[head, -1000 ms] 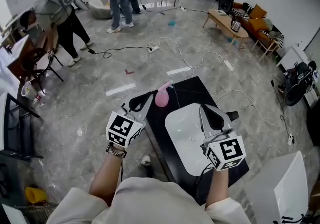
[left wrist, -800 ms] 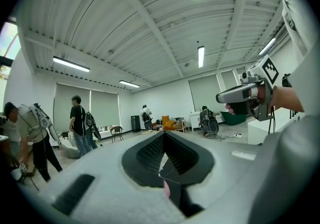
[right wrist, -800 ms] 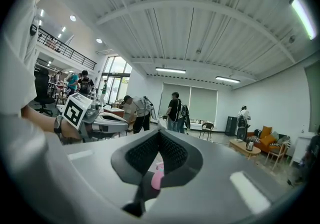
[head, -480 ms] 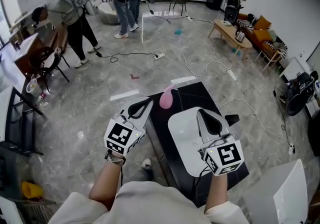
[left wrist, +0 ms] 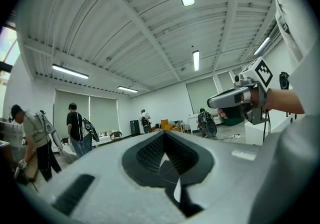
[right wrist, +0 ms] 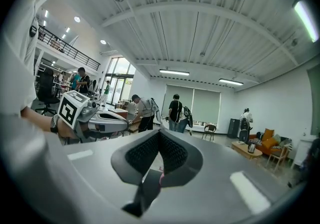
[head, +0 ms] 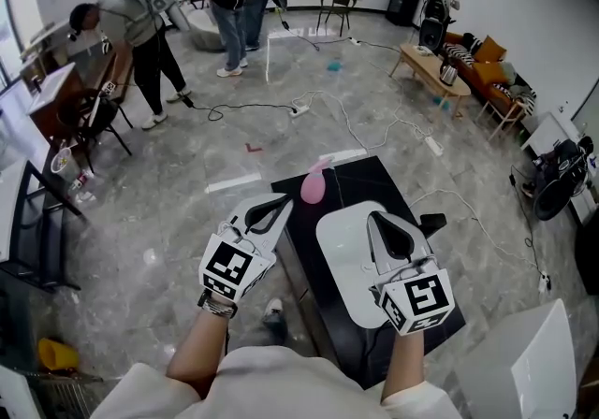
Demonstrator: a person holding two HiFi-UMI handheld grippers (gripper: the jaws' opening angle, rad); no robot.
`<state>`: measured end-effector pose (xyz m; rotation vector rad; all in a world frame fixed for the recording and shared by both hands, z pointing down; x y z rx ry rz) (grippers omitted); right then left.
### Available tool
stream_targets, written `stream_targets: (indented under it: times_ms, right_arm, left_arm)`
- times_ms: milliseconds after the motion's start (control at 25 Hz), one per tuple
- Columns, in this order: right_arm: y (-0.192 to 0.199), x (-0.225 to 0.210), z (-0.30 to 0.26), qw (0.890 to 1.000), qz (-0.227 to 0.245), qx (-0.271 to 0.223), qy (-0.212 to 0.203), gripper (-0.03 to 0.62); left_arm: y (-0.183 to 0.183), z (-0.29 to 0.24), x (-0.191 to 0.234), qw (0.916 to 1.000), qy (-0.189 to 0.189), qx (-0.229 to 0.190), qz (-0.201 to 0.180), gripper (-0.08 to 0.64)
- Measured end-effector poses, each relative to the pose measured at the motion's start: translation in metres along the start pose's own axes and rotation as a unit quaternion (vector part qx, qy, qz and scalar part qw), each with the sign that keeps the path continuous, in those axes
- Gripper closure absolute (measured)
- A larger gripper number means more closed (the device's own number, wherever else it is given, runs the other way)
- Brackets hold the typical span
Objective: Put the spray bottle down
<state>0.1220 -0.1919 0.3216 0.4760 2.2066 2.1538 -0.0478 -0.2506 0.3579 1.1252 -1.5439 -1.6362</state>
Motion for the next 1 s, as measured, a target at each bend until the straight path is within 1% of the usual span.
stream_targets:
  times_ms: [160, 400, 640, 1000]
  right_arm:
    - [-0.005, 0.005, 0.008, 1.0, 0.003, 0.003, 0.001, 0.586]
    - [-0.007, -0.001, 0.012, 1.0, 0.0, -0.001, 0.009, 0.586]
    - [-0.001, 0.003, 0.017, 1.0, 0.004, -0.001, 0.006, 0.586]
    - [-0.002, 0.0, 0.022, 1.0, 0.002, -0.001, 0.011, 0.586]
  left_arm:
    - [-0.005, 0.009, -0.004, 1.0, 0.0, -0.003, 0.002, 0.554]
    - [-0.01, 0.011, -0.007, 1.0, -0.003, -0.004, 0.0, 0.554]
    - [-0.003, 0.013, -0.013, 1.0, -0.006, -0.001, 0.0, 0.554]
    - [-0.004, 0.015, -0.015, 0.9999, -0.01, 0.0, 0.005, 0.554]
Point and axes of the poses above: the fingertips, and each gripper's own axes: z backward along the fingers, x to its left, y out of its underside, the point moved 4 cm from there along z, backward along the fingers, and after that the axes turned 14 degrees about y, right-handed, at the moved point
